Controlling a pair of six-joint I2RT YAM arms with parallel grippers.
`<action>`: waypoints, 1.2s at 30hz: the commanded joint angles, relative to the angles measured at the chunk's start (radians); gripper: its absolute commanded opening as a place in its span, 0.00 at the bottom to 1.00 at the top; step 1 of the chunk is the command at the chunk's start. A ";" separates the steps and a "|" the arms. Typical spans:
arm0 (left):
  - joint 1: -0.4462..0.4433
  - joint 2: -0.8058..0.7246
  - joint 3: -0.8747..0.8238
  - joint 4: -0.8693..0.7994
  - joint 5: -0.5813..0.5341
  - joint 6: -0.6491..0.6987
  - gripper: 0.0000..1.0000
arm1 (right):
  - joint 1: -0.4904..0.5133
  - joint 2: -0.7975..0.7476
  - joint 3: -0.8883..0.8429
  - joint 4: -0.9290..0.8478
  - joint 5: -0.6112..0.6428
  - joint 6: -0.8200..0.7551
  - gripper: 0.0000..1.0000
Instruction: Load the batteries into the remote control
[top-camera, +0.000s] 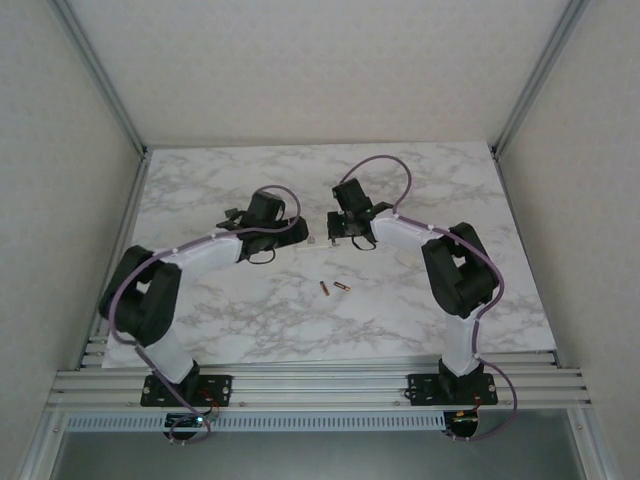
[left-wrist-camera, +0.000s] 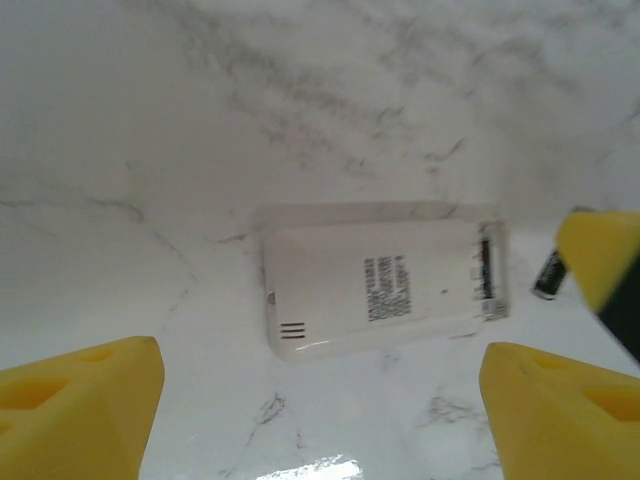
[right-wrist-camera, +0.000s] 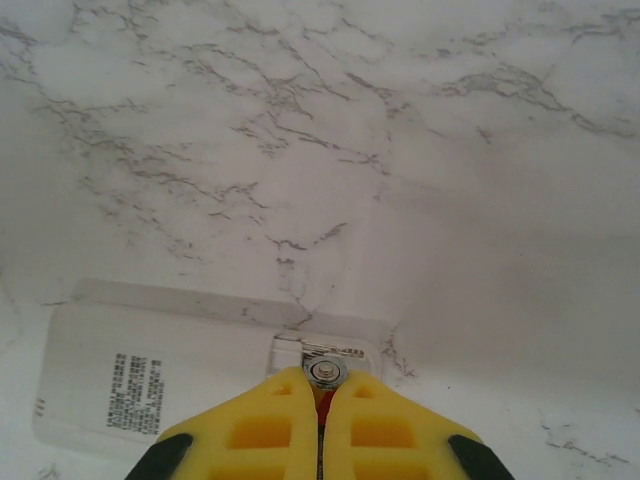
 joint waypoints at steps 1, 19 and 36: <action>-0.008 0.065 0.066 0.063 0.036 -0.032 0.80 | -0.002 0.027 0.035 0.003 0.008 0.027 0.00; -0.008 0.203 0.094 0.147 0.089 -0.071 0.62 | -0.003 0.083 0.042 -0.059 0.005 0.046 0.01; -0.010 0.222 0.095 0.116 0.034 -0.057 0.62 | -0.018 0.086 0.098 -0.162 -0.049 0.156 0.05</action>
